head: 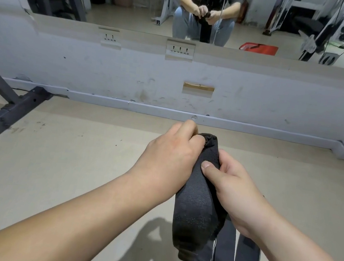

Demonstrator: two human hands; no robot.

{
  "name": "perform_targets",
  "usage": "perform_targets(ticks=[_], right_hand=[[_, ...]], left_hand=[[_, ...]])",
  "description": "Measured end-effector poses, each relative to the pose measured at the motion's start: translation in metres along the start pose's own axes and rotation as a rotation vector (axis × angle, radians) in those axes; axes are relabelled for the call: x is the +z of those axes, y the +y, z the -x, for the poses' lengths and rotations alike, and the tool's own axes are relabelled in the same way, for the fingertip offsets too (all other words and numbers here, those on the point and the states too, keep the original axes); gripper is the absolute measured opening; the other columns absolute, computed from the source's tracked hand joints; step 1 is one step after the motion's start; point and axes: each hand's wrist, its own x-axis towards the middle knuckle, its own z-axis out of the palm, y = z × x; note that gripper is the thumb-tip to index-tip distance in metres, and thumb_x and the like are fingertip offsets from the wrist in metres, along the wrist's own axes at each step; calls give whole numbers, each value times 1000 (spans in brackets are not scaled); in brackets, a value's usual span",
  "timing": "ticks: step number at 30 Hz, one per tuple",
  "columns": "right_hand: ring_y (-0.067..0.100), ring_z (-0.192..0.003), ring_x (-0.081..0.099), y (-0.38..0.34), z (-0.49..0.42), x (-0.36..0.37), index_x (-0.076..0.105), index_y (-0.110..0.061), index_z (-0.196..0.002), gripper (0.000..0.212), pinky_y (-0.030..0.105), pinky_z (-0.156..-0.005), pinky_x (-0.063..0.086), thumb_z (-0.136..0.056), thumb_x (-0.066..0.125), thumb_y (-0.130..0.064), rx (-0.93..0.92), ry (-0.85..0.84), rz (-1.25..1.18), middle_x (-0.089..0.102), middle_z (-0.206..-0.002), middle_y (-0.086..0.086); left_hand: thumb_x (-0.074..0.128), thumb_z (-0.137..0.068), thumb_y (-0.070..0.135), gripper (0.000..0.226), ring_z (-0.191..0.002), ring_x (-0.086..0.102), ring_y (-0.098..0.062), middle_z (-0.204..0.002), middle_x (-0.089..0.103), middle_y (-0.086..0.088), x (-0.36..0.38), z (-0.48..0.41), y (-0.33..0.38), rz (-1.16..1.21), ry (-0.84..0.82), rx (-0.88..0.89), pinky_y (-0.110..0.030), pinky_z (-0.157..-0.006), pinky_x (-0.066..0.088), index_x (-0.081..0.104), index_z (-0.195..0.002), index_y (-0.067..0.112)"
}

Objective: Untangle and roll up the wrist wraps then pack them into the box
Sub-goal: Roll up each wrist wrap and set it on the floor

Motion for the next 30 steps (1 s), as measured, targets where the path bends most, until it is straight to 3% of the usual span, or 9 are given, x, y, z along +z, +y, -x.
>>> perform_targets(ticks=[3,7,10,12,18,22,25,28,30], right_hand=[[23,-92,72,1,0,-3,64,-14,-119,23,43,-84,54,-110,45,-6,-19,8,10,76,-105,14],[21,-90,70,0,1,-3,66,-19,-114,22,42,-82,52,-110,47,-10,-42,-2,52,76,-105,15],[29,-96,71,2,2,-1,65,-19,-115,20,51,-91,54,-109,48,-13,-73,-26,71,73,-113,22],[35,-95,69,4,1,0,64,-16,-115,17,52,-89,53,-107,49,-15,-84,-36,70,71,-111,25],[21,-96,68,-2,2,-9,70,-20,-112,31,43,-87,50,-107,45,-2,-84,-21,34,74,-111,18],[16,-90,64,-3,1,-12,68,-21,-101,35,38,-84,47,-106,43,3,-112,0,13,71,-95,4],[17,-93,66,-3,0,-10,67,-15,-110,29,38,-84,48,-107,44,2,-110,-16,-8,73,-100,9],[23,-97,64,-3,1,-8,68,-18,-116,24,43,-86,46,-101,51,-11,-103,-49,-25,69,-115,26],[23,-94,61,-3,1,-9,68,-20,-115,24,44,-85,43,-99,52,-16,-93,-65,-14,69,-112,26]], left_hand=[[69,-90,10,7,-92,55,-28,-105,56,-4,1,1,1,3,24,18,-37,-53,42,62,-92,11],[69,-87,22,8,-67,66,-33,-82,69,1,-1,-3,-3,61,202,14,-37,-52,51,76,-89,19],[70,-84,24,20,-75,72,-30,-84,75,4,-2,-6,-4,163,251,-40,-42,-59,58,77,-103,22],[72,-82,21,14,-73,70,-30,-80,70,3,-1,-6,-4,162,247,-18,-42,-56,57,78,-95,21],[73,-86,11,11,-72,53,-27,-78,56,0,4,-2,-6,222,219,116,-42,-50,48,70,-76,13],[69,-95,11,6,-83,55,-25,-88,57,-1,6,4,0,273,115,181,-44,-64,51,72,-89,12],[67,-96,10,6,-87,56,-19,-94,60,2,4,4,-3,313,90,149,-33,-74,49,70,-100,13],[68,-94,8,13,-82,49,-5,-94,61,9,-3,4,-6,389,43,79,-19,-73,40,64,-105,14],[71,-93,9,18,-78,52,-3,-89,61,13,-7,3,-7,462,8,19,-17,-72,42,64,-106,18]])
